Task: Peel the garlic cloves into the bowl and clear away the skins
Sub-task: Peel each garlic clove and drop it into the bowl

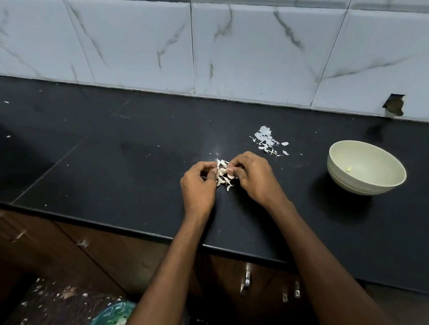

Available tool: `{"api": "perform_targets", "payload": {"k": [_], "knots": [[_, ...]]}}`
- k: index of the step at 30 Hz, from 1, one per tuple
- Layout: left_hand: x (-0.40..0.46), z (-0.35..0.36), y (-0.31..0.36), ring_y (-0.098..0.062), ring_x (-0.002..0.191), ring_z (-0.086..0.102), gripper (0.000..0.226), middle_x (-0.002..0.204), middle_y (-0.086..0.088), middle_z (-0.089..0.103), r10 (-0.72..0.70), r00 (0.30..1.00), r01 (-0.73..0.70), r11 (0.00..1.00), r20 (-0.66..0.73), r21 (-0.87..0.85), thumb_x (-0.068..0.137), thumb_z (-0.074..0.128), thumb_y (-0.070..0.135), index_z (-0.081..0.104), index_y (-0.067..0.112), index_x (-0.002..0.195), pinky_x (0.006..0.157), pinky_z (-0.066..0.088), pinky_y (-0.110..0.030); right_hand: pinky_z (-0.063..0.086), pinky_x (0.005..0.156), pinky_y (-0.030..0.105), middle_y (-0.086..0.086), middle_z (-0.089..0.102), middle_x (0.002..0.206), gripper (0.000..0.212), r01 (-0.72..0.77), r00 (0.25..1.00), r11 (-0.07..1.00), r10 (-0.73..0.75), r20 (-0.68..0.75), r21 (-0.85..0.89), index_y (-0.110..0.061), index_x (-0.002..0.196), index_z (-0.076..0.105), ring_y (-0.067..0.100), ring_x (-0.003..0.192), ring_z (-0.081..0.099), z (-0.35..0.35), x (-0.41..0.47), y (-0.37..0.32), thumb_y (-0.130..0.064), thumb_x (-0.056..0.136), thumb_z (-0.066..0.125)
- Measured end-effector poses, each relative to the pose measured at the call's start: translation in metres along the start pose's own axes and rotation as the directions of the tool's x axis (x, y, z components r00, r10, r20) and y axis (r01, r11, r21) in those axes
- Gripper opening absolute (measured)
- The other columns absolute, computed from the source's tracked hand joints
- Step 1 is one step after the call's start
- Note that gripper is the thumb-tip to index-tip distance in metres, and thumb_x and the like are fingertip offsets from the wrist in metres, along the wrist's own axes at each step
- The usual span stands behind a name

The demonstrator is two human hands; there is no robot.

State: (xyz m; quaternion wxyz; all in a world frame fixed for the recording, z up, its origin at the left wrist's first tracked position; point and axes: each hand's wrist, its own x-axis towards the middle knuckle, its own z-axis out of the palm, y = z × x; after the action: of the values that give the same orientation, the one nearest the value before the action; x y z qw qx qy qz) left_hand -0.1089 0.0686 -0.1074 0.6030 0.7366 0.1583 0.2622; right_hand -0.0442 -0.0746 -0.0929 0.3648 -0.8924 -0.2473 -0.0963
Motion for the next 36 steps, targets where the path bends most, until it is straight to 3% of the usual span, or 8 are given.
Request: {"api": "perform_targets", "payload": {"k": [4, 10, 15, 19, 23, 27, 31, 36], "knots": [[-0.001, -0.001, 0.001, -0.001, 0.081, 0.070, 0.013, 0.089, 0.012, 0.077, 0.035, 0.999, -0.036, 0.999, -0.002, -0.041, 0.097, 0.068, 0.011, 0.078, 0.018, 0.102, 0.072, 0.052, -0.014, 0.056, 0.079, 0.031, -0.010, 0.071, 0.093, 0.002, 0.023, 0.999, 0.996, -0.019, -0.051, 0.091, -0.022, 0.095, 0.074, 0.007, 0.083, 0.067, -0.009, -0.003, 0.002, -0.021, 0.096, 0.073], [-0.013, 0.015, 0.015, -0.011, 0.096, 0.071, 0.014, 0.101, 0.007, 0.076, 0.319, 0.933, -0.317, 0.948, 0.165, -0.040, 0.098, 0.072, 0.023, 0.080, 0.017, 0.108, 0.079, 0.054, -0.021, 0.057, 0.074, 0.019, -0.005, 0.078, 0.086, 0.005, 0.049, 0.993, 0.945, -0.011, -0.121, 0.322, -0.011, 0.097, 0.078, 0.006, 0.077, 0.073, -0.045, -0.022, 0.012, -0.008, 0.093, 0.078], [-0.020, 0.055, 0.037, -0.007, 0.073, 0.070, 0.002, 0.079, 0.008, 0.077, 0.169, 0.953, -0.089, 0.951, 0.253, -0.297, 0.091, 0.076, 0.004, 0.075, 0.004, 0.093, 0.071, 0.052, -0.017, 0.061, 0.082, 0.029, 0.006, 0.080, 0.094, 0.015, -0.003, 0.989, 0.779, 0.094, -0.112, 0.627, -0.008, 0.100, 0.076, 0.021, 0.086, 0.075, -0.071, -0.035, 0.028, 0.001, 0.088, 0.079], [-0.019, 0.075, 0.043, -0.008, 0.071, 0.070, 0.009, 0.083, -0.011, 0.076, 0.112, 0.928, 0.044, 0.914, 0.354, -0.404, 0.088, 0.077, 0.000, 0.073, -0.004, 0.095, 0.068, 0.051, -0.015, 0.058, 0.081, 0.028, 0.013, 0.079, 0.103, 0.029, -0.052, 0.970, 0.615, 0.218, -0.107, 0.787, -0.004, 0.114, 0.074, 0.021, 0.094, 0.073, -0.077, -0.046, 0.046, -0.005, 0.086, 0.079], [-0.026, 0.088, 0.032, -0.012, 0.073, 0.071, 0.008, 0.083, -0.009, 0.077, 0.065, 0.922, 0.126, 0.882, 0.383, -0.454, 0.087, 0.076, -0.004, 0.073, 0.001, 0.093, 0.070, 0.053, -0.019, 0.057, 0.081, 0.029, 0.017, 0.076, 0.102, 0.034, -0.103, 0.966, 0.467, 0.259, -0.025, 0.878, -0.007, 0.114, 0.074, 0.023, 0.084, 0.067, -0.073, -0.045, 0.055, -0.013, 0.081, 0.080], [-0.026, 0.092, 0.025, -0.014, 0.075, 0.072, 0.008, 0.084, -0.007, 0.077, 0.057, 0.924, 0.127, 0.886, 0.378, -0.445, 0.089, 0.075, -0.003, 0.074, 0.002, 0.095, 0.072, 0.056, -0.023, 0.056, 0.077, 0.028, 0.014, 0.077, 0.090, 0.016, -0.090, 0.973, 0.551, 0.225, -0.044, 0.830, -0.005, 0.104, 0.077, 0.021, 0.076, 0.067, -0.069, -0.040, 0.061, -0.005, 0.088, 0.076], [-0.025, 0.090, 0.022, -0.012, 0.081, 0.073, 0.007, 0.091, -0.004, 0.079, 0.114, 0.933, 0.013, 0.938, 0.342, -0.347, 0.095, 0.073, 0.007, 0.077, 0.006, 0.101, 0.075, 0.056, -0.025, 0.060, 0.073, 0.029, 0.005, 0.080, 0.096, 0.014, -0.066, 0.965, 0.680, 0.229, -0.125, 0.730, -0.008, 0.104, 0.078, 0.018, 0.086, 0.075, -0.069, -0.044, 0.063, -0.004, 0.092, 0.076], [-0.029, 0.086, 0.022, -0.015, 0.090, 0.074, 0.012, 0.094, -0.001, 0.080, 0.128, 0.934, -0.022, 0.952, 0.334, -0.304, 0.096, 0.075, 0.020, 0.081, 0.010, 0.100, 0.086, 0.059, -0.037, 0.056, 0.084, 0.023, -0.002, 0.081, 0.096, 0.015, 0.016, 0.970, 0.857, 0.111, -0.216, 0.515, -0.009, 0.105, 0.082, 0.012, 0.090, 0.076, -0.068, -0.051, 0.066, -0.007, 0.091, 0.079]]}}
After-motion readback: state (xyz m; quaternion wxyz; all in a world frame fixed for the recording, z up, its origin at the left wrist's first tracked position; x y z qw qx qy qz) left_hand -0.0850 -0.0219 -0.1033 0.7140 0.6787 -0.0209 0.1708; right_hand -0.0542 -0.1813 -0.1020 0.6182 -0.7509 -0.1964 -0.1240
